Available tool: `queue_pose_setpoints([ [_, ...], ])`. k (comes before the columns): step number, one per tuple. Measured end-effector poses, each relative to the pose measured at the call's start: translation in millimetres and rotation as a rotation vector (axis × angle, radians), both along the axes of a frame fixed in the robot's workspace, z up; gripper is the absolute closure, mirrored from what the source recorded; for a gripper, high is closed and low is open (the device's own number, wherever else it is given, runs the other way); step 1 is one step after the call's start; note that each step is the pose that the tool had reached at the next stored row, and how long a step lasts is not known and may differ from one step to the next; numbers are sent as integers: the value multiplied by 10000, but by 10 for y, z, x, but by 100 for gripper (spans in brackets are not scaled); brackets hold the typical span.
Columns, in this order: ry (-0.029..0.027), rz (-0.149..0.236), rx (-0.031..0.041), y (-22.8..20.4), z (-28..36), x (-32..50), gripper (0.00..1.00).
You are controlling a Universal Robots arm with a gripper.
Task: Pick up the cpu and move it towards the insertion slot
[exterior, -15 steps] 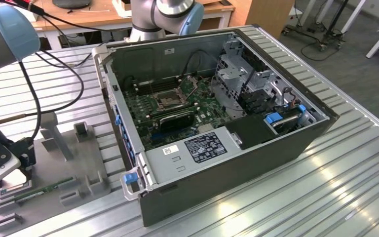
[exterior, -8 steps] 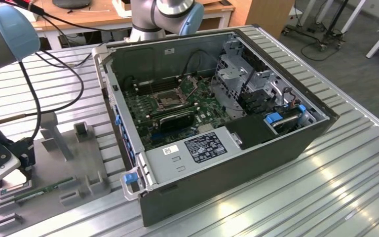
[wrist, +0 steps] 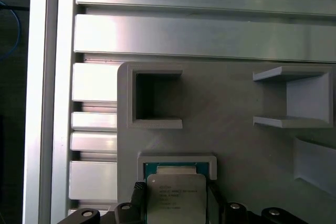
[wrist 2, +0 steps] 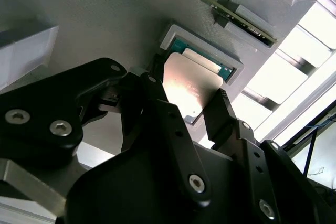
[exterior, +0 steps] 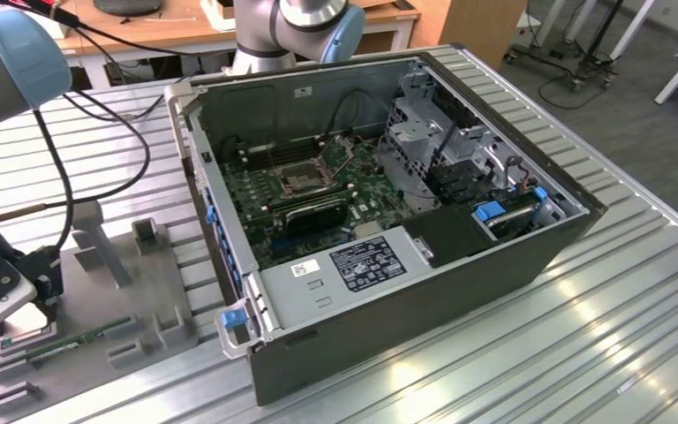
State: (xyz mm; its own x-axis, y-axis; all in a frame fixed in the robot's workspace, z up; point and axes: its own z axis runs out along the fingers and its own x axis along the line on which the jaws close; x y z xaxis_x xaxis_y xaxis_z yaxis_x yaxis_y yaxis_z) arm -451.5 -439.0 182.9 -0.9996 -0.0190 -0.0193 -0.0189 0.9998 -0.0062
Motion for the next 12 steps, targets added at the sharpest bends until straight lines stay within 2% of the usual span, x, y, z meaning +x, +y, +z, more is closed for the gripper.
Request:
queue_pose_setpoints([
  [5,0,-1,0,0,27,0,46],
  [12,0,0,0,0,124,0,46],
])
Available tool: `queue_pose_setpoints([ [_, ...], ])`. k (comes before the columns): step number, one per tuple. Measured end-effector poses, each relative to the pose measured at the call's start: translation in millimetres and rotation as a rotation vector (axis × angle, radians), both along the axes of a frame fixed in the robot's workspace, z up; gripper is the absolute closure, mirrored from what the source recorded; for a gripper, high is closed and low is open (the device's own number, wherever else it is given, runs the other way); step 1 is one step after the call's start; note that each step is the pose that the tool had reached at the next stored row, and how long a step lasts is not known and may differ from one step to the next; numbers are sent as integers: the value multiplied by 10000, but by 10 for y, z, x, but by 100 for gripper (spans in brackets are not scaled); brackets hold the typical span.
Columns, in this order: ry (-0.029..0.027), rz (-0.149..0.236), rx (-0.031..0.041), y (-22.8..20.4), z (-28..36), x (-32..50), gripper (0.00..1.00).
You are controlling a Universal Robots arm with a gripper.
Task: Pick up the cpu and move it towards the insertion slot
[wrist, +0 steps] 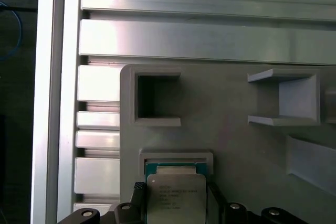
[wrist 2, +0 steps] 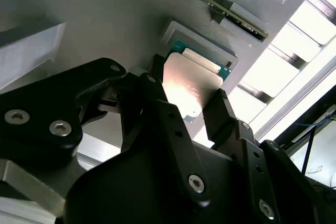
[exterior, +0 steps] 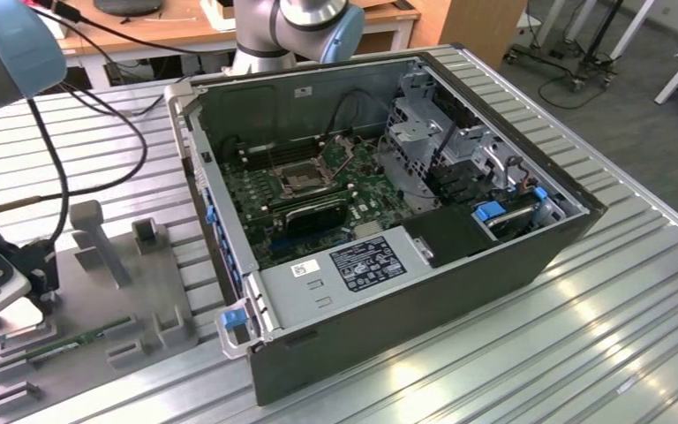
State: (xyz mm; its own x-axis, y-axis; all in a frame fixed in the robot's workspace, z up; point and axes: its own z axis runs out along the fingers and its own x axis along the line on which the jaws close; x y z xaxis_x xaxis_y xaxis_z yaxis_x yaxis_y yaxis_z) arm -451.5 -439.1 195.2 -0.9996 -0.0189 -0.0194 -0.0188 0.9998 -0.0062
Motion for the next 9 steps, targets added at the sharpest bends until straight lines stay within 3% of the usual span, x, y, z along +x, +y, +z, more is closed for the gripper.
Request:
queue_pose_setpoints([
  [9,0,1,0,0,163,0,46],
])
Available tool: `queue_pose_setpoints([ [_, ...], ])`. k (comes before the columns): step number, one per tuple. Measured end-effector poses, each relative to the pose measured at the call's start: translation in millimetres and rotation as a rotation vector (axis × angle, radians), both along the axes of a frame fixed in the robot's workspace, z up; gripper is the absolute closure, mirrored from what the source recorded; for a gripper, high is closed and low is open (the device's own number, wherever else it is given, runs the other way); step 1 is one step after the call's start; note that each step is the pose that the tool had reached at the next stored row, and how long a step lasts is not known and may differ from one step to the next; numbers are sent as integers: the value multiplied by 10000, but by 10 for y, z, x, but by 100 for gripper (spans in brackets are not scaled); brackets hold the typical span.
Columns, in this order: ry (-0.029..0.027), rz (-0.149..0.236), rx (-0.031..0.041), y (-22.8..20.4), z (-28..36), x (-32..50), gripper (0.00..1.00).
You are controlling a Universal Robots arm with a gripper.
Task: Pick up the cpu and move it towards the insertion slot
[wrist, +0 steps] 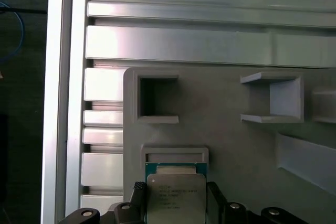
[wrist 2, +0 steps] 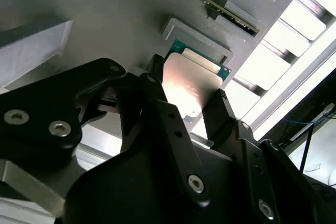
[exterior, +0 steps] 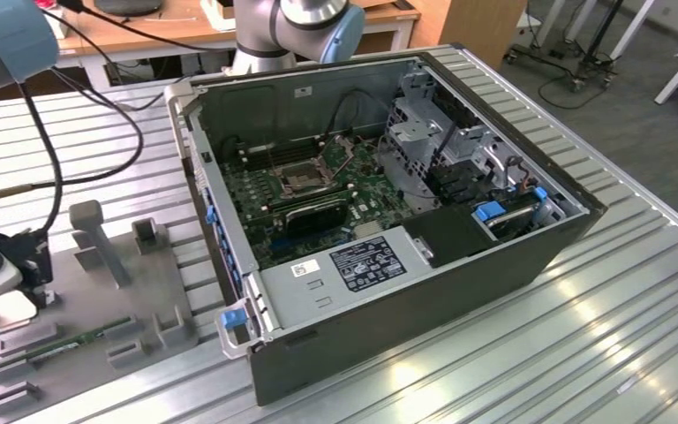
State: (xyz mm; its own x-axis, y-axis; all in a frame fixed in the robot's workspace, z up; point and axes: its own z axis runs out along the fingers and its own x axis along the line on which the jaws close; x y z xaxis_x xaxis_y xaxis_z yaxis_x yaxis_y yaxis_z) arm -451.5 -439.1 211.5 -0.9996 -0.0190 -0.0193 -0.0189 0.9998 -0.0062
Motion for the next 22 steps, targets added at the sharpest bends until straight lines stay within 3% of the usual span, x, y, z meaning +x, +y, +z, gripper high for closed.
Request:
queue_pose_setpoints([
  [12,0,0,0,0,244,0,46],
  [22,0,0,0,0,396,0,46],
])
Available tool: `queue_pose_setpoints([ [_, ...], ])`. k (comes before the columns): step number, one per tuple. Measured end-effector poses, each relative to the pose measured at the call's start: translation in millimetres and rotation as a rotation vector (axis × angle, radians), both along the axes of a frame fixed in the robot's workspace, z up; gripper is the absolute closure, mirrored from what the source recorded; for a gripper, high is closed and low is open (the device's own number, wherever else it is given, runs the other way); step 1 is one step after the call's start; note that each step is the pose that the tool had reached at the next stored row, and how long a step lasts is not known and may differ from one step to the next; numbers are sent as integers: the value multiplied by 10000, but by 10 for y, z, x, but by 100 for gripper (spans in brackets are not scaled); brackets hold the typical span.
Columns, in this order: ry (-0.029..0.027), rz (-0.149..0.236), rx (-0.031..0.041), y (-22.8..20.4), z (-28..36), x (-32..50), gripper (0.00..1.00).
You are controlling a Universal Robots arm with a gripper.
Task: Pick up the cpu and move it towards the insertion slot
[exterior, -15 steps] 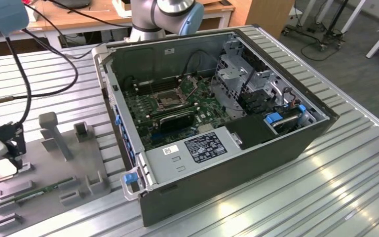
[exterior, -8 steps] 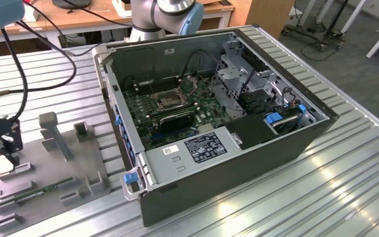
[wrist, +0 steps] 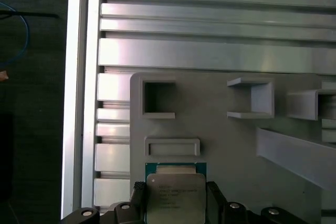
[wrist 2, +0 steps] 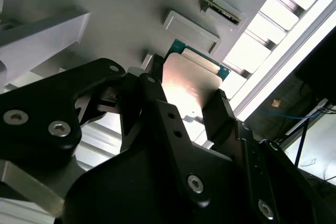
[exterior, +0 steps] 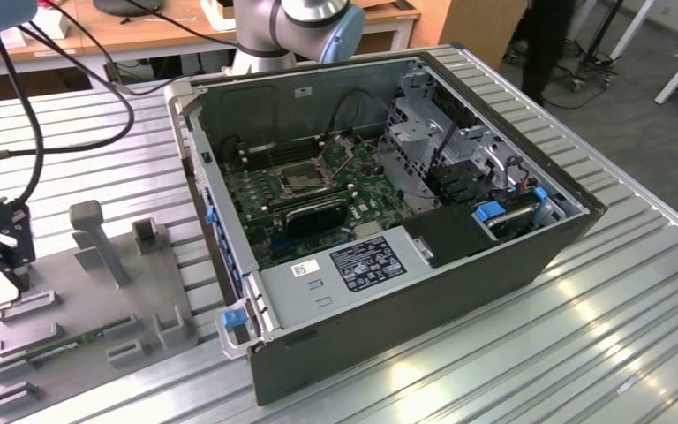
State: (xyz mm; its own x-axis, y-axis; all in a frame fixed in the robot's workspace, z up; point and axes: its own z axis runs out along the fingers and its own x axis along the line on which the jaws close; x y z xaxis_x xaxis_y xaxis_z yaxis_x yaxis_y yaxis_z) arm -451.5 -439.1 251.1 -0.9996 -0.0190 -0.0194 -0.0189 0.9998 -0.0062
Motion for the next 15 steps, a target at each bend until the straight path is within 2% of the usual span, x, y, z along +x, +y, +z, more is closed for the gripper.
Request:
queue_pose_setpoints([
  [10,-1,0,-1,0,14,0,46],
  [15,1,0,-2,0,58,0,46],
])
